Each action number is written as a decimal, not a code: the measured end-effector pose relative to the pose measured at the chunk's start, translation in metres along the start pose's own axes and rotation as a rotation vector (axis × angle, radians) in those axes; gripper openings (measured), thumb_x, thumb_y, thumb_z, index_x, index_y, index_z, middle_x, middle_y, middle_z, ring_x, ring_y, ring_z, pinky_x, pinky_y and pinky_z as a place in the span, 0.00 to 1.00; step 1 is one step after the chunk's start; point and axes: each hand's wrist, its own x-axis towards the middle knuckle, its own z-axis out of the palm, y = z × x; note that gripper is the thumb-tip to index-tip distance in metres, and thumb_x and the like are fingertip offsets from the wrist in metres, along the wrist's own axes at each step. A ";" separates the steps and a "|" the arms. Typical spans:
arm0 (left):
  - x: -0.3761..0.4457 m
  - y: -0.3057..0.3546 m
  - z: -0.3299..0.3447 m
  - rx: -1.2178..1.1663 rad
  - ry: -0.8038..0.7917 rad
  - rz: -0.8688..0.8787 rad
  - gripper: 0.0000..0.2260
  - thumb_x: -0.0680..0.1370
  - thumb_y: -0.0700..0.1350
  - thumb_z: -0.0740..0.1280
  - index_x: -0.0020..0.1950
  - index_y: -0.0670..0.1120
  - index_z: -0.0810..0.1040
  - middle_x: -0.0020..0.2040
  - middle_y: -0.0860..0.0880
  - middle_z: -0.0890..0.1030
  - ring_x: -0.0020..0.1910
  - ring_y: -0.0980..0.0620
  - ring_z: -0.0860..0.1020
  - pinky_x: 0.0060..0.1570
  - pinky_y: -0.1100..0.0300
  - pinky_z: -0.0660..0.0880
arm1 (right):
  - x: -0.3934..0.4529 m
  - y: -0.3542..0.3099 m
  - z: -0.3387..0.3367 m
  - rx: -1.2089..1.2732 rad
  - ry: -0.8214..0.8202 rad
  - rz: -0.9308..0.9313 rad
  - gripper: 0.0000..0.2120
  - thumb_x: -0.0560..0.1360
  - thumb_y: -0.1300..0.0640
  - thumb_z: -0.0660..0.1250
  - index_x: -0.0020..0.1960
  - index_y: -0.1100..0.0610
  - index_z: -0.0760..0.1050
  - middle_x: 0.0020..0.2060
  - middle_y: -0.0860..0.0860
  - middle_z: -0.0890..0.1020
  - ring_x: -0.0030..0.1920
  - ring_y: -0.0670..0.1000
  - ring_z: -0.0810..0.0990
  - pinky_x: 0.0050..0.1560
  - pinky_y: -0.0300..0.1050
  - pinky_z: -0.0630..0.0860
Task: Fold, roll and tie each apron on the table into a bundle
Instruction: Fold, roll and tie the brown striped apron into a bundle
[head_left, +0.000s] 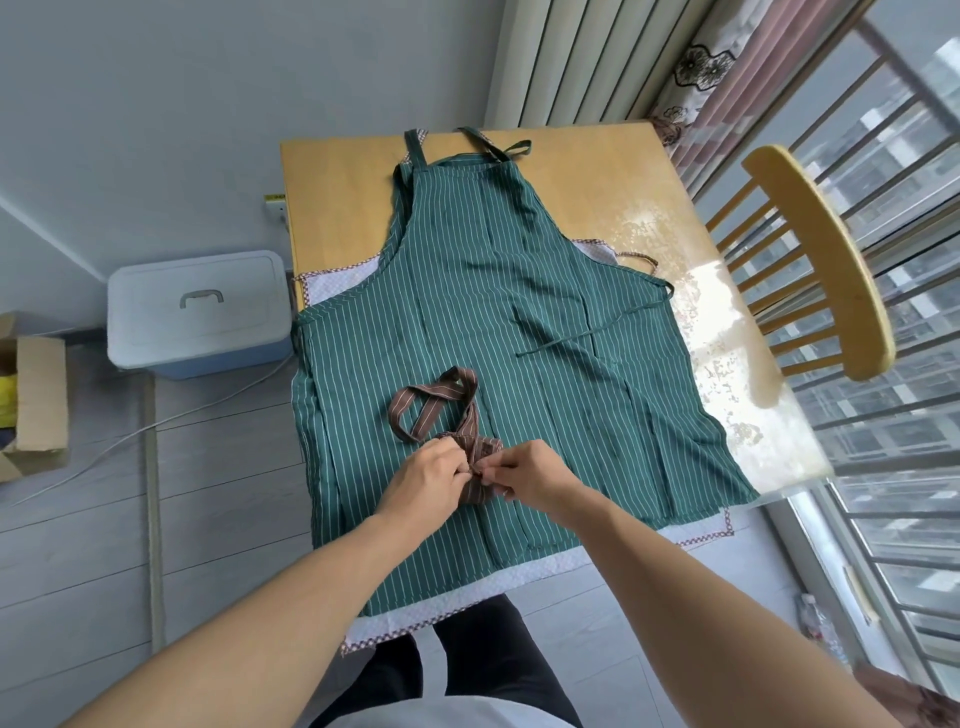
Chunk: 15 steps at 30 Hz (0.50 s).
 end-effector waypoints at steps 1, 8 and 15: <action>-0.001 0.000 -0.001 0.030 -0.019 0.008 0.05 0.79 0.44 0.70 0.45 0.46 0.78 0.46 0.53 0.75 0.47 0.54 0.72 0.54 0.56 0.75 | -0.001 0.000 -0.001 -0.072 0.020 -0.024 0.08 0.81 0.64 0.67 0.56 0.62 0.84 0.34 0.48 0.82 0.27 0.39 0.77 0.29 0.29 0.71; 0.004 -0.014 -0.021 0.066 -0.284 -0.108 0.04 0.84 0.48 0.59 0.52 0.52 0.72 0.49 0.54 0.69 0.52 0.54 0.71 0.62 0.55 0.68 | 0.005 0.016 0.004 -0.352 0.292 -0.126 0.09 0.80 0.62 0.69 0.54 0.55 0.87 0.47 0.49 0.88 0.32 0.39 0.79 0.36 0.29 0.77; 0.008 -0.015 -0.023 0.351 -0.341 0.050 0.09 0.85 0.50 0.54 0.54 0.50 0.71 0.48 0.53 0.68 0.48 0.52 0.68 0.57 0.51 0.70 | -0.002 0.013 0.011 -0.609 0.325 -0.174 0.11 0.80 0.48 0.69 0.46 0.54 0.84 0.32 0.49 0.81 0.32 0.50 0.79 0.36 0.46 0.78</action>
